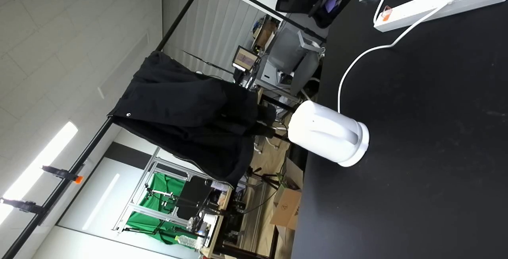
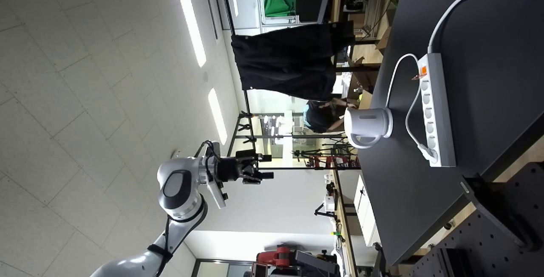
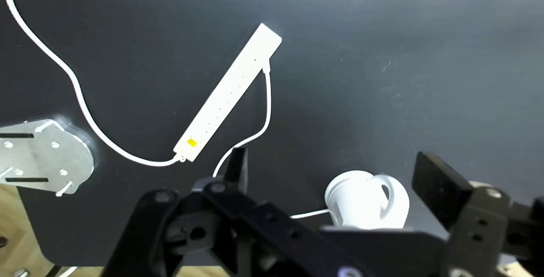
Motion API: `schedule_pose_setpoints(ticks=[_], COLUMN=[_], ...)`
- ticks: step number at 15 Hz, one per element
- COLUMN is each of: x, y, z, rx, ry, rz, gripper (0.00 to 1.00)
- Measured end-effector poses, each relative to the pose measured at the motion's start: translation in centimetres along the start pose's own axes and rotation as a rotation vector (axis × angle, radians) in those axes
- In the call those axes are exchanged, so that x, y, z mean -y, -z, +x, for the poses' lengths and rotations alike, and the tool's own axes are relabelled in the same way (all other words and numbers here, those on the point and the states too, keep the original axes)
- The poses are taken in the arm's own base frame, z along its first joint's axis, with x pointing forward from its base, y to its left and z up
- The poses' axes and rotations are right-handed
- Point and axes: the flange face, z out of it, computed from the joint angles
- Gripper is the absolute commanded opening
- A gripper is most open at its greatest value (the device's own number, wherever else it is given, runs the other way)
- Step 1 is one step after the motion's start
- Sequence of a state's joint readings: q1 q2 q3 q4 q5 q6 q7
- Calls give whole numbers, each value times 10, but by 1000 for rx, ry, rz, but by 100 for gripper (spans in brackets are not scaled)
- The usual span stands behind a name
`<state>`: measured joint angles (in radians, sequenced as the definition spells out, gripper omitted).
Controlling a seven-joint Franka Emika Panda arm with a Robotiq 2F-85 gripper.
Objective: Press the power button on the extension cord.
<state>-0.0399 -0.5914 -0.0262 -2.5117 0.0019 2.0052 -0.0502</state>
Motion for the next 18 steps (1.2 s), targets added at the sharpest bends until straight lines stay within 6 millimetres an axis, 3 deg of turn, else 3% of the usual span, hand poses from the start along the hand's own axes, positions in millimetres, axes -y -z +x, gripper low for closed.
schedule_pose_setpoints(ticks=[4, 7, 13, 18], x=[-38, -61, -95, -112], y=[0, -14, -45, -58], z=[14, 27, 51, 59], rx=[-107, -152, -251, -259], ry=[-104, -168, -281, -352], rz=[24, 37, 56, 49], gripper=[100, 100, 100, 100])
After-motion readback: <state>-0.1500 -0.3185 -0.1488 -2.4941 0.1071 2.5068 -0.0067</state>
